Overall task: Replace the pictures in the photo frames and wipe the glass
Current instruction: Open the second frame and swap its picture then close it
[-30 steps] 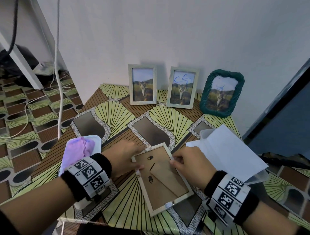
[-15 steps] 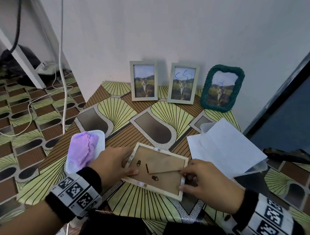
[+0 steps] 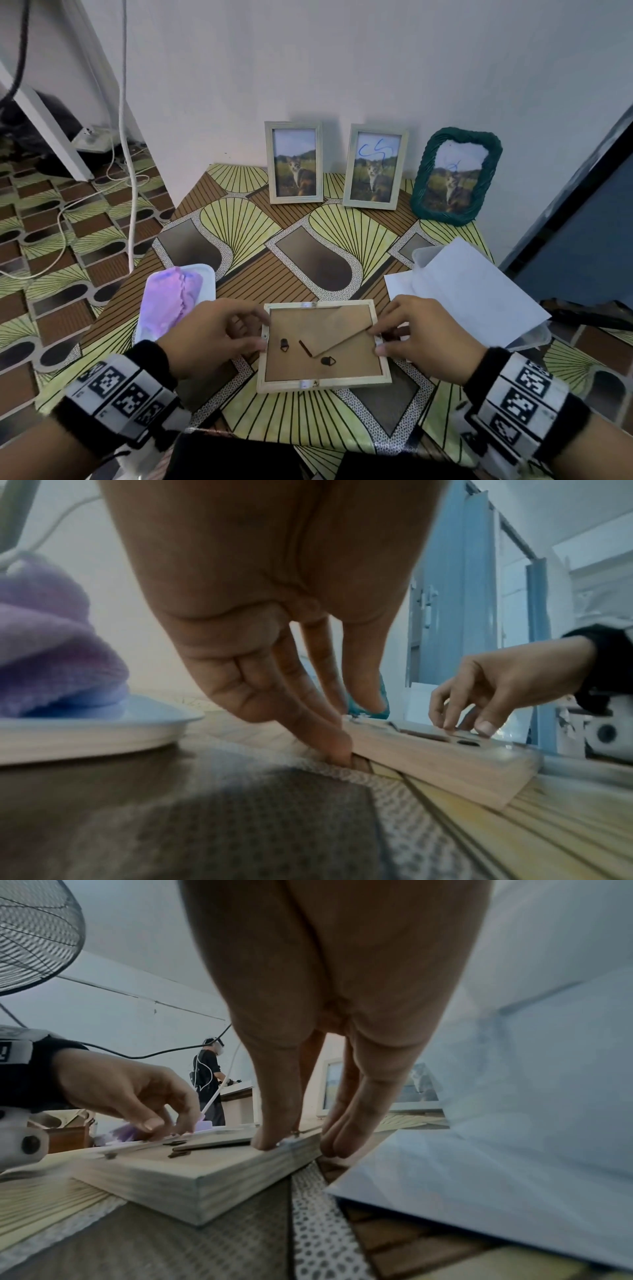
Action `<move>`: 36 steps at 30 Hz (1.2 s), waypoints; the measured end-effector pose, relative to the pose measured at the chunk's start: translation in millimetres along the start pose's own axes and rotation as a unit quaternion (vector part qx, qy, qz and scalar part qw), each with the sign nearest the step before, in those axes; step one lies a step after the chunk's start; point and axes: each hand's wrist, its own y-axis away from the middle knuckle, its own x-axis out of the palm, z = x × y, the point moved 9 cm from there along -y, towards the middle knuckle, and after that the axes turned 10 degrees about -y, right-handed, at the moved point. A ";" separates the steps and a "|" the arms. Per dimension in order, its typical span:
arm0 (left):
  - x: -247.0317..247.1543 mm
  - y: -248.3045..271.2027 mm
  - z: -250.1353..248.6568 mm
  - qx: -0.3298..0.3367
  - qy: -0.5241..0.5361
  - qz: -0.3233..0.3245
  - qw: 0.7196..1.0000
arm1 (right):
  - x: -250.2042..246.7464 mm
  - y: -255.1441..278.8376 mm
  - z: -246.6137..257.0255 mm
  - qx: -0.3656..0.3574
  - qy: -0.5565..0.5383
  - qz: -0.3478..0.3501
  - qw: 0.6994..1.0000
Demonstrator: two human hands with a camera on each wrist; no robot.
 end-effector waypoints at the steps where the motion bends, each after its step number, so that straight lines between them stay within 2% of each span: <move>1: 4.0 -2.6 -0.8 0.010 0.011 0.024 1.000 | -0.2 -1.5 -1.9 0.006 -0.014 -0.004 1.000; 7: 9.5 -10.6 -1.2 0.019 0.061 0.082 0.995 | -0.4 -11.7 -13.1 0.046 -0.050 0.000 0.998; 13: 13.3 -15.2 -5.4 0.003 0.023 0.068 0.997 | 0.7 -17.8 -17.9 0.072 -0.049 -0.010 0.996; 18: 13.2 -11.5 -6.6 0.000 0.000 0.060 0.998 | 3.8 -18.4 -9.6 0.046 0.003 -0.063 0.997; 25: 11.2 -3.8 -18.9 0.021 -0.111 0.015 0.993 | 7.0 -10.6 7.3 0.003 0.073 -0.054 0.996; 28: 4.8 4.4 -26.4 0.017 -0.157 -0.011 0.987 | -2.0 -20.0 27.3 -0.051 0.064 -0.075 0.994; 30: -2.2 16.3 -39.0 0.051 -0.182 -0.033 0.981 | -1.3 -29.6 40.6 -0.093 0.063 -0.054 0.992; 32: 1.5 31.8 -61.9 0.126 -0.197 -0.005 0.972 | 10.3 -38.5 50.3 -0.124 0.089 0.001 0.988; 34: 18.4 45.5 -76.6 0.188 -0.257 0.059 0.946 | 28.5 -44.5 56.7 -0.146 0.133 0.063 0.978; 36: 33.9 55.7 -81.8 0.226 -0.342 0.099 0.907 | 46.4 -47.0 58.9 -0.150 0.181 0.113 0.965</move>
